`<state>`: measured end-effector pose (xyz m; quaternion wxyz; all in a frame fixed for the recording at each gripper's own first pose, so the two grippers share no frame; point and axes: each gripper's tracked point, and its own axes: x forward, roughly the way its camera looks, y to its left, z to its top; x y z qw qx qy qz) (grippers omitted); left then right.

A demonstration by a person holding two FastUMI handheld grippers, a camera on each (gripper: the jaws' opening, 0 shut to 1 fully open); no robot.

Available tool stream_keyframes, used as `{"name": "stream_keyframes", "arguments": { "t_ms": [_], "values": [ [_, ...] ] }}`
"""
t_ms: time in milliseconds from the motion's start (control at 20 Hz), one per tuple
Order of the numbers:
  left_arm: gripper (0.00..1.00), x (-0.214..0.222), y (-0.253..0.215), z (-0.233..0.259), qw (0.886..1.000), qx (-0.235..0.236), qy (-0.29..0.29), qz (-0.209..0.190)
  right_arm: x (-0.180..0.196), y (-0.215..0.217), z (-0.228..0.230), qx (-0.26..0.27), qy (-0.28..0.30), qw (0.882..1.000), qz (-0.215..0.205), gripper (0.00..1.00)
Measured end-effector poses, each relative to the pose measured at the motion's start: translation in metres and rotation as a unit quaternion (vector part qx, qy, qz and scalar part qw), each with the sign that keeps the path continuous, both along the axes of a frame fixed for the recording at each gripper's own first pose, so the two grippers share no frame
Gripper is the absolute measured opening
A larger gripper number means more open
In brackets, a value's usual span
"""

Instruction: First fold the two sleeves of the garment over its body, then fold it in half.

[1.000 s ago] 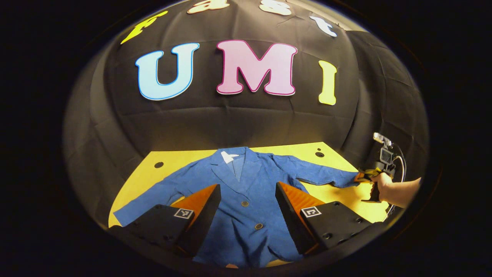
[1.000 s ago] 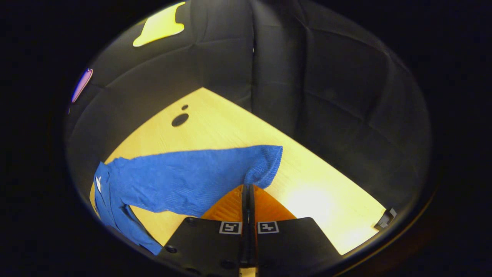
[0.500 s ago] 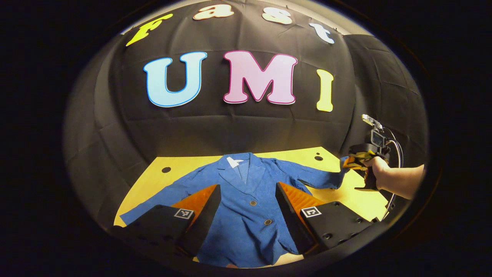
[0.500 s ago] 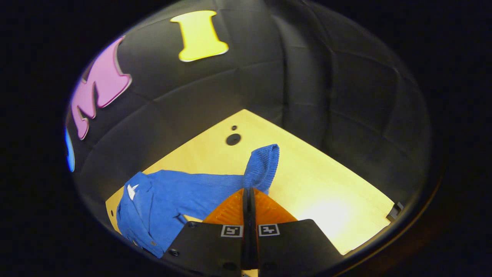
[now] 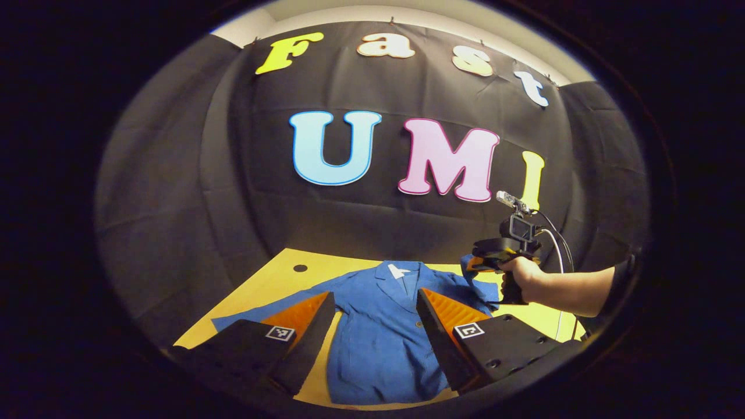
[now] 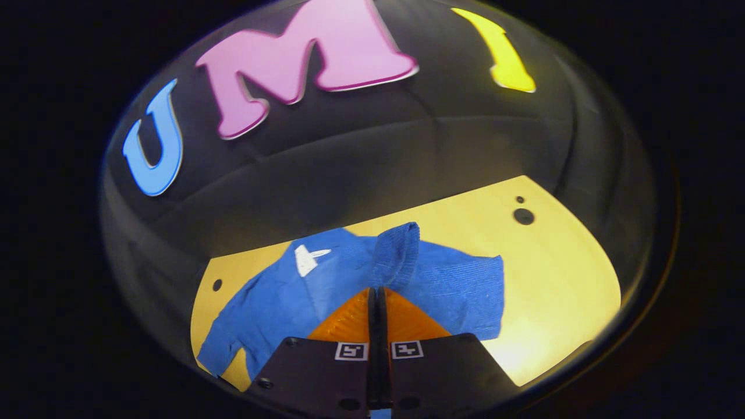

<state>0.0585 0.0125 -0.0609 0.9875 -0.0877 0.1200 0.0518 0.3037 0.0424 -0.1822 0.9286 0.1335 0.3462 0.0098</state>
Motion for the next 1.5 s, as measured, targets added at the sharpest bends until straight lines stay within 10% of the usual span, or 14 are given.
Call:
{"name": "stream_keyframes", "arguments": {
  "t_ms": [550,750,1200,1500],
  "values": [
    [0.80,-0.055,0.129,-0.066,0.983,-0.075,0.039,0.160,-0.012,0.217,-0.039,-0.036,0.017,0.984,0.172,0.11],
    [0.80,-0.053,0.167,-0.110,0.975,-0.104,0.048,0.191,-0.027,0.229,-0.052,-0.045,0.026,0.978,0.202,1.00],
    [0.82,-0.009,0.246,-0.237,0.939,-0.140,0.160,0.269,-0.088,0.179,0.033,-0.084,-0.164,0.950,0.252,0.93],
    [0.83,0.012,0.262,-0.273,0.921,-0.134,0.221,0.290,-0.124,0.106,0.064,-0.037,-0.216,0.957,0.190,0.98]
  ]
}}
